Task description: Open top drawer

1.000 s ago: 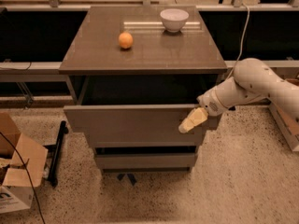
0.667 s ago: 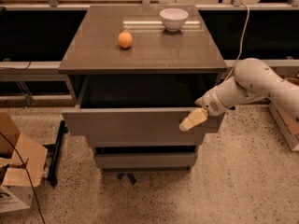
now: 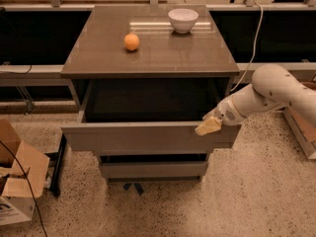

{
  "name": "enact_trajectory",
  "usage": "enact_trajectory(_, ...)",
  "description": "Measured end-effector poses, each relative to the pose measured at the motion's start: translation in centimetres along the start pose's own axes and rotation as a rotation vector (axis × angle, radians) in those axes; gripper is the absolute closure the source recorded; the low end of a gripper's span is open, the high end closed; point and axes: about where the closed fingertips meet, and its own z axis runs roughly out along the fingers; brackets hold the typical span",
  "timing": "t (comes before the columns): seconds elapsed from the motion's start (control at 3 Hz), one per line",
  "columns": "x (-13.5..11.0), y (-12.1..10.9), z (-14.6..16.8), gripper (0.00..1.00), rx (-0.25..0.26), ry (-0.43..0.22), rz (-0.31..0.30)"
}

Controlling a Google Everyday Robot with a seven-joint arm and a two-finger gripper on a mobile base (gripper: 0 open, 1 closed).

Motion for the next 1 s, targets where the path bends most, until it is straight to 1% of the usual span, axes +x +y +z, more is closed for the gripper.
enact_trajectory(0.33,0.4,0.5,0.3,0.17,-0.019,0.058,0.008)
enact_trajectory(0.67,2.7,2.2,-0.2,0.0,-0.037,0.103,0.061)
enact_trajectory(1.0,2.7,2.2,-0.2,0.0,-0.037,0.103,0.061)
